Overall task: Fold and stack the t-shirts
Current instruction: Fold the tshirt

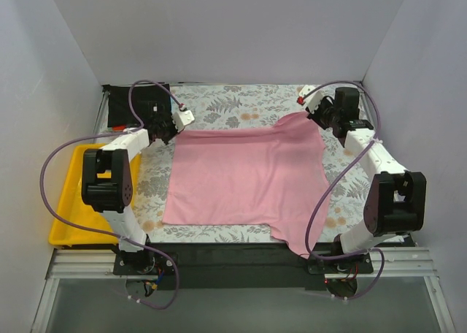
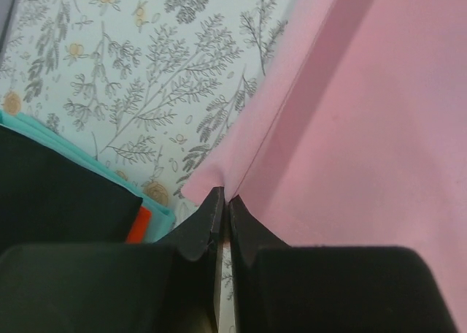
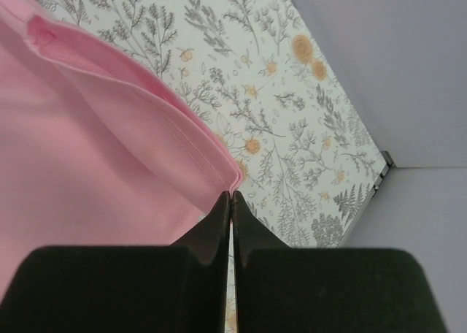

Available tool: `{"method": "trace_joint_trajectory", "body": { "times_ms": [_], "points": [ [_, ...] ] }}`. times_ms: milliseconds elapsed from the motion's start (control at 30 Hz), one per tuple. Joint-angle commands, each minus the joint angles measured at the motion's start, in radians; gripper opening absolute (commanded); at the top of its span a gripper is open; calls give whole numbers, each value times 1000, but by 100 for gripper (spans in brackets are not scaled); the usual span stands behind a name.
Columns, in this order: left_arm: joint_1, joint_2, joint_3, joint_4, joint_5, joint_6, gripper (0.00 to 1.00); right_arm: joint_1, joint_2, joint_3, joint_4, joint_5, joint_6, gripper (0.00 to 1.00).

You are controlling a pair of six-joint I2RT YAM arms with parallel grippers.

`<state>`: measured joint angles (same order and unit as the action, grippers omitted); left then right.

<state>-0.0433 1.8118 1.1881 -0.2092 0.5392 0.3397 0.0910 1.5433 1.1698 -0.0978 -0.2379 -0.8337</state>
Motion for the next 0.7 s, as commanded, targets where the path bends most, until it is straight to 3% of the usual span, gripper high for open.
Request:
{"method": "trace_joint_trajectory", "body": {
  "times_ms": [0, 667],
  "points": [
    [2, -68, -42, 4, 13, 81, 0, 0, -52, -35, -26, -3, -34, 1],
    [-3, -186, -211, -15, -18, 205, 0, 1, -183, -232, -123, -43, -68, 1]
  ]
}}
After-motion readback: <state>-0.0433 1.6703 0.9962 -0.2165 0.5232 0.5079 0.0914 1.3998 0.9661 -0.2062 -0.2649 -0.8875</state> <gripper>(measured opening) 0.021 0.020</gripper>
